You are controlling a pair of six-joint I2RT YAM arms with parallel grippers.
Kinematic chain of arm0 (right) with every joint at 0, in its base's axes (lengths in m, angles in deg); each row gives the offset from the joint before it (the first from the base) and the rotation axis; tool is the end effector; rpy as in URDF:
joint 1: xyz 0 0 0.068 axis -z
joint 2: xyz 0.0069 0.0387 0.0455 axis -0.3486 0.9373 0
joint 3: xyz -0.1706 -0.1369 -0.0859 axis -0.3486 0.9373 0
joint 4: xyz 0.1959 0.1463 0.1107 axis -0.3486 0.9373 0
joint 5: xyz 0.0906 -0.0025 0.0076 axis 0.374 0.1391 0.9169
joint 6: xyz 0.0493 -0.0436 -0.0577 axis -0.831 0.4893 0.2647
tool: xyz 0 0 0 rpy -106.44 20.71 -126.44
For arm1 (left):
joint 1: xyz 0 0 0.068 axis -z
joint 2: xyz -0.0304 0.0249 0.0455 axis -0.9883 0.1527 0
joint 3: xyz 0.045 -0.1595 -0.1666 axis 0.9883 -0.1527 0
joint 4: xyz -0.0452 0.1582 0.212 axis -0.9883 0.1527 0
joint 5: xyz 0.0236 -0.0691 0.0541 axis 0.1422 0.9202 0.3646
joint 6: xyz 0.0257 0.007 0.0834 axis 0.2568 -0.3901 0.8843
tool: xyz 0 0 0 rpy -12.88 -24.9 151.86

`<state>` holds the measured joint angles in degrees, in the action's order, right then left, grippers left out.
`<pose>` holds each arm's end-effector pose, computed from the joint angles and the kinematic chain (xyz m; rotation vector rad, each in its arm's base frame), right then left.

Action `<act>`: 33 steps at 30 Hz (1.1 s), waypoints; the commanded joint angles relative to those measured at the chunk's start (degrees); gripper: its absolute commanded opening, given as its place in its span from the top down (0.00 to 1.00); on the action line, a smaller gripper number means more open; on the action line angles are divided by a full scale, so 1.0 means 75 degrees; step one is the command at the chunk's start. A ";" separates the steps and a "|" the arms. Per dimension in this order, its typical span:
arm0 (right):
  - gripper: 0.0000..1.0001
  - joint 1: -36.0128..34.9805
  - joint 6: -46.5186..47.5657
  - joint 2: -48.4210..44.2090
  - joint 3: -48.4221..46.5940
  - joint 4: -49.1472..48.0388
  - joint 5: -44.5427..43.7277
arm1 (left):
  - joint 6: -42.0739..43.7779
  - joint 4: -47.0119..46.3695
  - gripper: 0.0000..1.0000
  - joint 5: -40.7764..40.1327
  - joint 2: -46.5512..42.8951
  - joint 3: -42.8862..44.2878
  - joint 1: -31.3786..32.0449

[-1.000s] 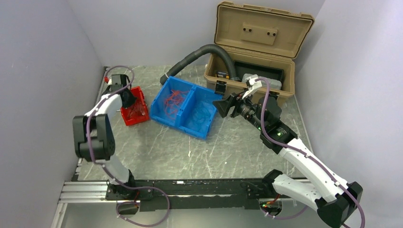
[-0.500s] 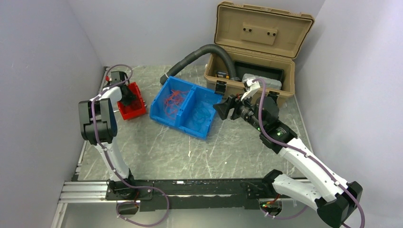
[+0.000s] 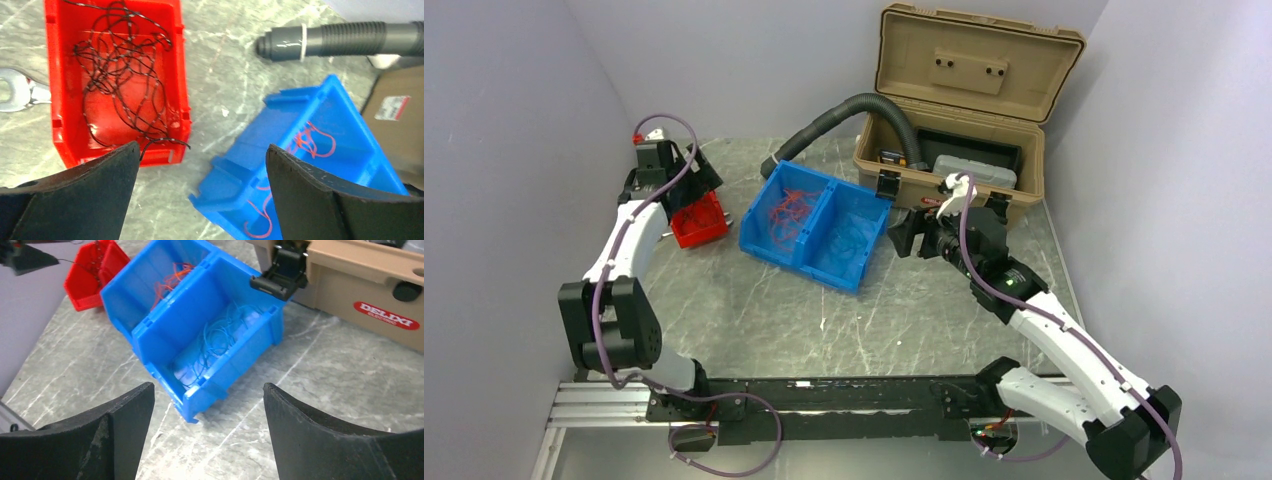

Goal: Untangle the cables

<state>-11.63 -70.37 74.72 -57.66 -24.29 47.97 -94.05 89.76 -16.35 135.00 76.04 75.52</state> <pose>0.2417 0.1504 0.2856 -0.1948 1.8913 0.6173 0.3863 0.0359 0.2273 -0.6626 2.1347 -0.2668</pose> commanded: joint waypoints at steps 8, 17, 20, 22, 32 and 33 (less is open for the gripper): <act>0.13 0.1060 -0.0027 -0.0436 0.0261 0.0129 -0.0221 | 0.0156 -0.0500 0.00 0.1029 -0.3219 -0.1842 0.0526; 0.09 0.1457 0.1018 -0.2244 0.3147 -0.2721 -0.1958 | 0.0500 -0.1865 0.01 -0.0448 -0.6130 -0.5070 0.1825; 0.04 0.1447 0.1343 -0.2878 0.3848 -0.3411 -0.1828 | 0.0394 -0.1600 0.01 -0.0707 -0.6788 -0.5488 0.1826; 0.00 0.1452 0.1395 -0.3060 0.4081 -0.3520 -0.1951 | 0.0224 -0.1223 0.01 -0.1016 -0.7104 -0.5646 0.1826; 0.00 0.1448 0.1252 -0.3097 0.4900 -0.4292 -0.2121 | 0.0989 -0.1924 0.01 -0.0677 -0.8364 -0.7056 0.1821; 0.00 0.1448 0.1245 -0.3060 0.4851 -0.4215 -0.2161 | 0.0990 -0.1910 0.01 -0.0712 -0.8419 -0.7070 0.1829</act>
<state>-0.74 -62.24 51.97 -21.33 -50.78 33.39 -88.87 79.58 -21.57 74.00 23.63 89.09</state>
